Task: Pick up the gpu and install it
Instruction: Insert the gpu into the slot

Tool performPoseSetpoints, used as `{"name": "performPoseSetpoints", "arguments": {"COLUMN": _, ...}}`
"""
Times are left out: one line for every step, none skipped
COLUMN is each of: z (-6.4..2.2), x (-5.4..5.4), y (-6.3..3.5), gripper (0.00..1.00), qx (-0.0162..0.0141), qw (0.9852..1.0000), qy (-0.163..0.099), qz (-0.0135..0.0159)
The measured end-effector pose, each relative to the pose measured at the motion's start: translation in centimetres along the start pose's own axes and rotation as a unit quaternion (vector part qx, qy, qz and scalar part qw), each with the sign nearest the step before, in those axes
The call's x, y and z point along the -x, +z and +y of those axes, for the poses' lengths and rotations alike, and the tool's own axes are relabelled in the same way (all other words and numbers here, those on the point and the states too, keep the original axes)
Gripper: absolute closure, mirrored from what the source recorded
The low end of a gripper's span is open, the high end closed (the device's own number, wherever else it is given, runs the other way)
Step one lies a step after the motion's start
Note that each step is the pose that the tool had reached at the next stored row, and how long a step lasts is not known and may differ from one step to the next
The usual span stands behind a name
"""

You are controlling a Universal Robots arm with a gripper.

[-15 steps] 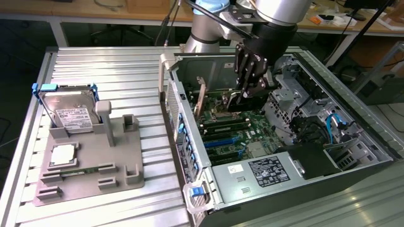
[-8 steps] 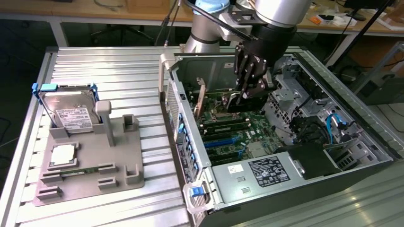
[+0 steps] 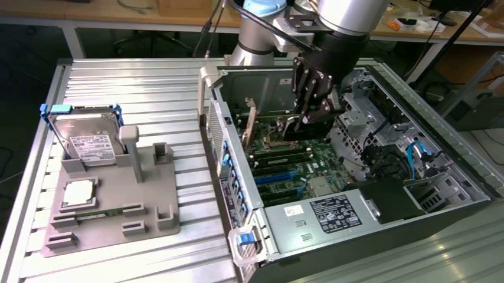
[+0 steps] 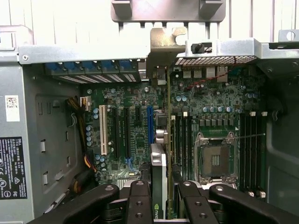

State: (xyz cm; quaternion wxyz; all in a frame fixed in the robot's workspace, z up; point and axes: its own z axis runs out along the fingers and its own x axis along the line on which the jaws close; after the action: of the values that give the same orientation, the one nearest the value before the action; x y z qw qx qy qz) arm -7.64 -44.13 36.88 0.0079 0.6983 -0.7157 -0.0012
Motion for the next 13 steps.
{"name": "performPoseSetpoints", "arguments": {"z": 0.0, "x": 0.0, "y": 0.04, "gripper": 0.73, "qx": 0.0, "qw": 1.0, "qy": 0.0, "qz": 0.0}}
{"name": "performPoseSetpoints", "arguments": {"z": 0.0, "x": 0.0, "y": 0.07, "gripper": 0.73, "qx": 0.0, "qw": 1.0, "qy": 0.0, "qz": 0.0}}
{"name": "performPoseSetpoints", "arguments": {"z": 0.0, "x": 0.0, "y": 0.11, "gripper": 0.73, "qx": 0.0, "qw": 1.0, "qy": 0.0, "qz": 0.0}}
{"name": "performPoseSetpoints", "arguments": {"z": 0.0, "x": 0.0, "y": 0.14, "gripper": 0.73, "qx": 0.0, "qw": 1.0, "qy": 0.0, "qz": 0.0}}
{"name": "performPoseSetpoints", "arguments": {"z": 0.0, "x": 0.0, "y": 0.16, "gripper": 0.73, "qx": 0.0, "qw": 1.0, "qy": 0.0, "qz": 0.0001}}
{"name": "performPoseSetpoints", "arguments": {"z": 0.0, "x": 0.0, "y": 0.19, "gripper": 0.73, "qx": 0.0, "qw": 1.0, "qy": 0.0, "qz": 0.0001}}
{"name": "performPoseSetpoints", "arguments": {"z": 0.0, "x": 0.0, "y": 0.2, "gripper": 0.73, "qx": 0.0, "qw": 1.0, "qy": 0.0, "qz": 0.0001}}
{"name": "performPoseSetpoints", "arguments": {"z": 0.0, "x": 0.0, "y": 0.21, "gripper": 0.73, "qx": 0.0, "qw": 1.0, "qy": 0.0, "qz": 0.0}}
{"name": "performPoseSetpoints", "arguments": {"z": 0.0, "x": 0.0, "y": 0.21, "gripper": 0.73, "qx": 0.0, "qw": 1.0, "qy": 0.0, "qz": 0.0}}
{"name": "performPoseSetpoints", "arguments": {"z": 0.0, "x": 0.0, "y": 0.21, "gripper": 0.73, "qx": 0.0, "qw": 1.0, "qy": 0.0, "qz": 0.0}}
{"name": "performPoseSetpoints", "arguments": {"z": 0.0, "x": 0.0, "y": 0.23, "gripper": 0.73, "qx": 0.0, "qw": 1.0, "qy": 0.0, "qz": 0.0}}
{"name": "performPoseSetpoints", "arguments": {"z": 0.0, "x": 0.0, "y": 0.25, "gripper": 0.73, "qx": 0.0, "qw": 1.0, "qy": 0.0, "qz": 0.0}}
{"name": "performPoseSetpoints", "arguments": {"z": 0.0, "x": 0.0, "y": 0.28, "gripper": 0.73, "qx": 0.0, "qw": 1.0, "qy": 0.0, "qz": -0.0001}}
